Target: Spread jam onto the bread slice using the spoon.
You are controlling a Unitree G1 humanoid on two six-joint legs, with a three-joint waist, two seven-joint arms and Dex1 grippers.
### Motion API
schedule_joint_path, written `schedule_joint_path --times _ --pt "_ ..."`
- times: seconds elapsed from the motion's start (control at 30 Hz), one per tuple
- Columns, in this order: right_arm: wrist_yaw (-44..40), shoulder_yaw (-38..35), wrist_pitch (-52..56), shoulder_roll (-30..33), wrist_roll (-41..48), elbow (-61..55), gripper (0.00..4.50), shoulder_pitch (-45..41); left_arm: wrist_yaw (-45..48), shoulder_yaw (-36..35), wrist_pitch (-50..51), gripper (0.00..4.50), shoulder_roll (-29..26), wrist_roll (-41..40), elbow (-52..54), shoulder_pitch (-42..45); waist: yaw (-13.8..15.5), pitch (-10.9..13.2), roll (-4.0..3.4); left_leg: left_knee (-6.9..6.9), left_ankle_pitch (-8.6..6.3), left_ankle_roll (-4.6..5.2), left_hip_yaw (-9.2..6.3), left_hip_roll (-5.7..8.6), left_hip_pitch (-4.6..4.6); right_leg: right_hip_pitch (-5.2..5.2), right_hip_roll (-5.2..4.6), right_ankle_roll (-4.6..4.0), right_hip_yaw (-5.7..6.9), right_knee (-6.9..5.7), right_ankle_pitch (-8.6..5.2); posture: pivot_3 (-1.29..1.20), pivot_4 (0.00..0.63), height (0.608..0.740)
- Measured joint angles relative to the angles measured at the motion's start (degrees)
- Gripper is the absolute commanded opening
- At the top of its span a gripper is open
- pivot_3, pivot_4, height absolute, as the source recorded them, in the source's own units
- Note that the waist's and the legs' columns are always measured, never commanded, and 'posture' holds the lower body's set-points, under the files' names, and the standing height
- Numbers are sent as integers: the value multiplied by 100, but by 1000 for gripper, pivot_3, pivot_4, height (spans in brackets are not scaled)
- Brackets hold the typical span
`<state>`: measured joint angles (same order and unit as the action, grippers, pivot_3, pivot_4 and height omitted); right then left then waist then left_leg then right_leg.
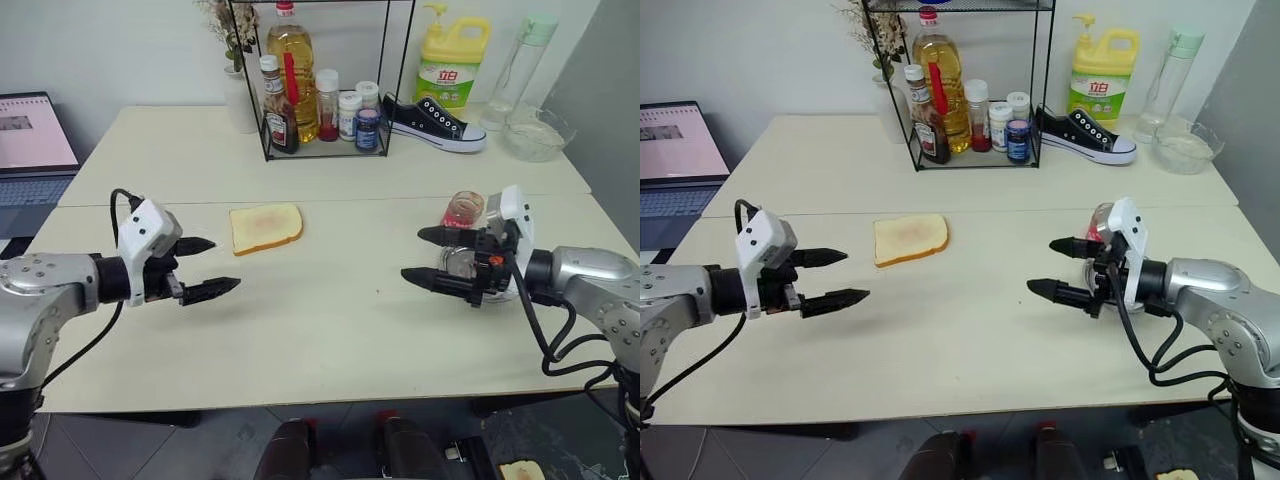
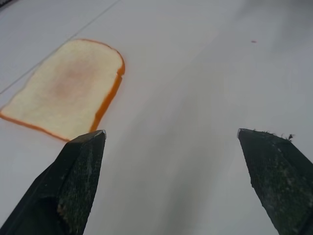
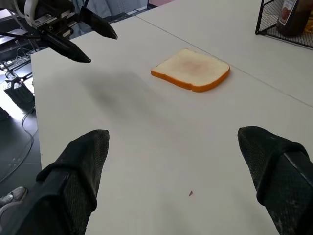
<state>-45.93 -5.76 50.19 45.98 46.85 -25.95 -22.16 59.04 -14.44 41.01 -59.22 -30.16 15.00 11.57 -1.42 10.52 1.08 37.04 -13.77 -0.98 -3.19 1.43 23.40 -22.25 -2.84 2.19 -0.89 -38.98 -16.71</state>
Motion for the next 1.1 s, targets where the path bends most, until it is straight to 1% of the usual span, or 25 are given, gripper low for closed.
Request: schedule_joint_path --times 0.27,0.4,0.47,0.6,0.8,0.97,1.1 --pt "-12 9 -64 -28 -66 18 4467 62 -266 -3 151 4500 73 -147 12 275 -9 0 1 -1 0 0 2 0 0 -1 1 0 1 0 0 0 150 740" --pt "161 18 -154 -151 -193 -6 4467 108 -586 -3 -17 4500 320 -22 -168 351 -8 0 1 0 0 0 0 0 0 -1 0 0 0 -1 0 0 150 740" --pt "316 44 -298 -226 -414 -61 4467 194 -858 -4 -228 4500 529 179 -363 358 -7 0 1 0 0 0 1 0 0 -1 0 1 0 -1 0 0 150 740" --pt "736 277 -559 -665 -798 -193 4467 352 -1506 81 -688 4500 1232 603 -925 406 -5 -1 3 1 0 -1 1 0 0 -1 0 1 0 -2 1 0 150 740" --pt "1062 749 -647 -1058 -1141 -461 4467 348 -2122 505 -1625 4500 2158 1297 -2353 934 16 -5 10 4 1 -1 1 7 0 -1 -1 2 9 -3 1 0 150 740" --pt "1187 941 -706 -1132 -1361 -647 4467 411 -2446 692 -2291 4500 2687 1677 -3329 1108 9 -8 14 3 1 -1 -1 8 0 -3 -4 2 9 -4 2 0 150 740" --pt "1284 944 -656 -1225 -1403 -734 4467 431 -2578 759 -2796 4500 2904 1853 -4104 1471 35 -12 20 6 1 -2 -5 9 0 -1 -3 2 16 -6 2 0 150 740"
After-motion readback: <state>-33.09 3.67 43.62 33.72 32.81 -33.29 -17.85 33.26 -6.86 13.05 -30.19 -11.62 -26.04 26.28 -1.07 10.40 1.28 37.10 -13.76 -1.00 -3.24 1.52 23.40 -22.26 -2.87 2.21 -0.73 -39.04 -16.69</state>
